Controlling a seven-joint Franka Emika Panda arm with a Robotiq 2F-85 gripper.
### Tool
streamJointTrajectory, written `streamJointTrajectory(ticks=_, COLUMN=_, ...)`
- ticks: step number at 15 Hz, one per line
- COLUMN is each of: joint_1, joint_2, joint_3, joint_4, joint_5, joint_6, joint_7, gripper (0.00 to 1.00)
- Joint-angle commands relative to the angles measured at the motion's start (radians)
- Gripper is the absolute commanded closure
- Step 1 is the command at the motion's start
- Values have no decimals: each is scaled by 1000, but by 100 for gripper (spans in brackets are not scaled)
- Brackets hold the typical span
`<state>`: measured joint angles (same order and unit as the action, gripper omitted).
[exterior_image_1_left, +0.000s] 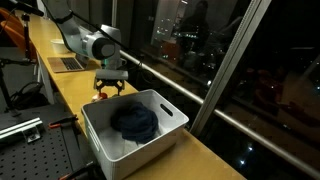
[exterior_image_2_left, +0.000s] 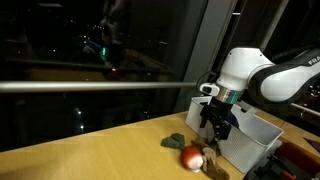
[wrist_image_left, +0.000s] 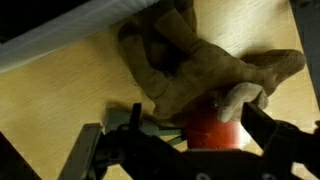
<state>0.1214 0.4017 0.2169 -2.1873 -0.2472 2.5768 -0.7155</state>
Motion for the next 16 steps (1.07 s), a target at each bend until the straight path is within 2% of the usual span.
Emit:
streamJointTrajectory(ticks=1, joint_1=0, joint_2=72, joint_3=16, joint_4=83, joint_5=3, joint_6=-33, joint_7=-29, gripper=0)
streamJointTrajectory(ticks=8, joint_1=1, joint_2=195, joint_3=-13, joint_4=152, joint_5=-25, joint_6=-85, joint_7=-37, gripper=0)
streamJointTrajectory(ticks=12, joint_1=-13, joint_2=223, joint_3=-19, joint_4=183, joint_5=-20, joint_6=-108, joint_7=-41, gripper=0)
streamJointTrajectory(ticks=13, joint_1=-17, joint_2=220, joint_3=-18, joint_4=187, joint_5=-18, joint_6=-113, joint_7=-41, gripper=21)
streamJointTrajectory(ticks=15, joint_1=-23, joint_2=210, joint_3=-16, joint_4=191, joint_5=-16, joint_6=-121, joint_7=-43, gripper=32)
streamJointTrajectory(ticks=16, joint_1=-26, joint_2=204, joint_3=-14, joint_4=193, joint_5=-14, joint_6=-124, joint_7=-46, gripper=42)
